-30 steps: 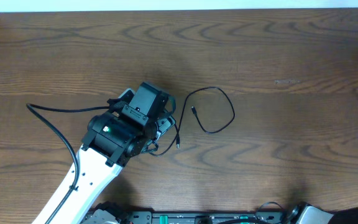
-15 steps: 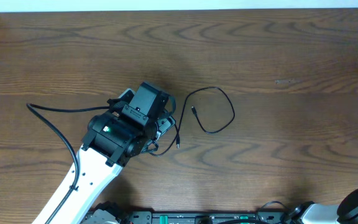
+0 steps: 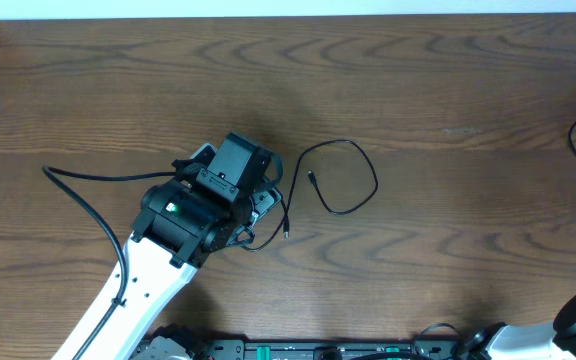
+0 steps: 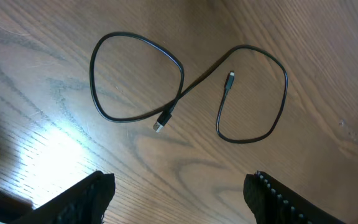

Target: Untangle cables

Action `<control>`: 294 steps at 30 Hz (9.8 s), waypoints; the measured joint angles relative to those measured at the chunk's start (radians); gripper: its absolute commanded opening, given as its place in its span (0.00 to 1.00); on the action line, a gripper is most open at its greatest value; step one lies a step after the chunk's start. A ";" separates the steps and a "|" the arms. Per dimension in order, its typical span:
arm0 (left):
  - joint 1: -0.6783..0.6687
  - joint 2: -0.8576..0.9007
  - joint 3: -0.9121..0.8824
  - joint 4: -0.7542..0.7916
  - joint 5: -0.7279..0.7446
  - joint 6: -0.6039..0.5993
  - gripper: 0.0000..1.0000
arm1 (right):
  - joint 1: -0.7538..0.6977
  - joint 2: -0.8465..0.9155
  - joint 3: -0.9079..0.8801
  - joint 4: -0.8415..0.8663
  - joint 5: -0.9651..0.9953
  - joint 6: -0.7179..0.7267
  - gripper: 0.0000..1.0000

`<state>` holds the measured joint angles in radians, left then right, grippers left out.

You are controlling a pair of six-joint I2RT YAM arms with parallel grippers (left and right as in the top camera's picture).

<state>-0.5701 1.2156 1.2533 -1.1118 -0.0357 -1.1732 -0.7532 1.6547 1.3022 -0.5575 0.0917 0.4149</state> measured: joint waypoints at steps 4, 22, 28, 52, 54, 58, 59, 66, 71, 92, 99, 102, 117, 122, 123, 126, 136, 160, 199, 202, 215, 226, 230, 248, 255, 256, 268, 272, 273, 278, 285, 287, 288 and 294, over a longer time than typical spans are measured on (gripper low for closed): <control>0.000 0.000 0.000 0.000 0.000 0.000 0.72 | 0.001 0.077 0.000 -0.071 -0.019 -0.003 0.02; 0.000 0.000 0.000 0.001 0.000 0.000 0.72 | 0.005 0.084 0.144 -0.108 -0.136 -0.010 0.71; 0.000 0.000 0.000 0.000 0.000 0.000 0.72 | 0.013 0.018 0.202 -0.112 -0.164 -0.027 0.44; 0.000 0.000 0.000 0.000 0.000 0.000 0.72 | 0.196 0.120 0.179 -0.174 -0.182 -0.056 0.62; 0.000 0.000 0.000 0.000 0.000 0.000 0.72 | 0.210 0.152 0.179 -0.198 -0.139 -0.037 0.67; 0.000 0.000 0.000 0.000 0.000 0.000 0.72 | 0.182 0.171 0.174 -0.241 -0.006 0.015 0.73; 0.000 0.000 0.000 0.000 0.000 0.000 0.72 | 0.158 0.171 0.175 -0.247 0.027 0.023 0.73; 0.000 0.000 0.000 -0.006 0.000 0.000 0.72 | -0.067 0.172 0.174 -0.294 0.122 -0.015 0.75; 0.000 0.000 0.000 -0.006 0.000 0.000 0.72 | -0.198 0.207 0.174 -0.314 0.119 -0.035 0.92; 0.000 0.000 0.000 -0.018 0.000 0.000 0.72 | -0.509 0.388 0.162 -0.340 0.146 0.076 0.96; 0.000 0.000 0.000 -0.017 0.000 0.000 0.72 | -0.586 0.396 0.160 -0.265 0.032 0.075 0.96; 0.000 0.000 0.000 -0.006 0.000 0.000 0.72 | -0.570 0.401 0.159 -0.221 -0.035 0.051 0.96; 0.000 0.000 0.000 -0.005 0.000 0.000 0.72 | -0.488 0.393 0.059 -0.150 -0.034 -0.019 0.45; 0.000 0.000 0.000 -0.005 0.000 0.000 0.72 | -0.489 0.391 0.054 -0.130 -0.038 -0.003 0.01; 0.000 0.000 0.000 -0.005 0.000 0.000 0.72 | -0.489 0.391 0.054 -0.129 -0.043 -0.006 0.01; 0.000 0.000 0.000 -0.005 0.000 0.000 0.72 | -0.489 0.390 0.054 -0.126 -0.094 -0.005 0.01; 0.000 0.000 0.000 -0.006 0.000 0.000 0.72 | -0.486 0.354 0.029 -0.205 -0.354 0.151 0.01; 0.000 0.000 0.000 -0.005 0.003 0.000 0.72 | 0.188 0.093 0.026 0.054 -0.393 0.307 0.01; 0.000 0.000 0.000 -0.004 0.003 0.000 0.72 | 0.365 0.180 0.191 0.007 -0.107 0.060 0.87; 0.000 0.000 0.000 -0.003 0.003 0.000 0.72 | 0.348 0.219 0.189 -0.027 -0.037 0.029 0.90; 0.000 0.000 0.000 -0.006 0.003 0.000 0.72 | 0.278 0.395 0.186 -0.120 0.043 0.006 0.76; 0.000 0.000 0.000 -0.006 0.003 0.000 0.72 | 0.239 0.480 0.183 0.021 0.053 -0.006 0.75; 0.000 0.000 0.000 -0.006 0.003 0.000 0.72 | 0.239 0.481 0.183 0.084 0.043 -0.006 0.70; 0.000 0.000 0.000 -0.004 0.003 0.000 0.72 | 0.216 0.531 0.188 0.172 0.065 -0.013 0.01; 0.000 0.000 0.000 -0.004 0.003 0.000 0.72 | 0.211 0.531 0.285 0.089 -0.068 0.003 0.01; 0.000 0.000 0.000 -0.003 0.003 0.000 0.72 | 0.211 0.531 0.308 0.078 -0.081 0.009 0.01; 0.000 0.000 0.000 0.010 0.003 0.000 0.72 | 0.224 0.454 0.625 0.114 -0.217 0.184 0.01; 0.000 0.000 0.000 0.018 0.003 0.000 0.72 | 0.236 0.446 0.634 0.227 -0.230 0.243 0.01; 0.000 0.000 0.000 0.021 0.003 0.000 0.72 | 0.238 0.446 0.634 0.236 -0.229 0.249 0.01; 0.000 0.000 0.000 0.040 0.003 0.000 0.72 | 0.254 0.446 0.634 0.230 -0.225 0.278 0.01; 0.000 0.000 0.000 0.047 0.003 0.000 0.72 | 0.253 0.431 0.634 0.174 -0.226 0.278 0.01; 0.000 0.000 0.000 0.048 0.003 0.000 0.72 | 0.239 0.399 0.634 0.140 -0.226 0.278 0.01; 0.000 0.000 0.000 0.047 0.003 0.000 0.72 | 0.227 0.369 0.634 0.110 -0.222 0.279 0.01; 0.000 0.000 0.000 0.048 0.003 0.000 0.72 | 0.150 0.198 0.640 -0.105 -0.144 0.279 0.01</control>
<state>-0.5701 1.2160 1.2533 -1.0637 -0.0326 -1.1732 -0.6029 1.8530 1.9419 -0.6628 -0.0525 0.6937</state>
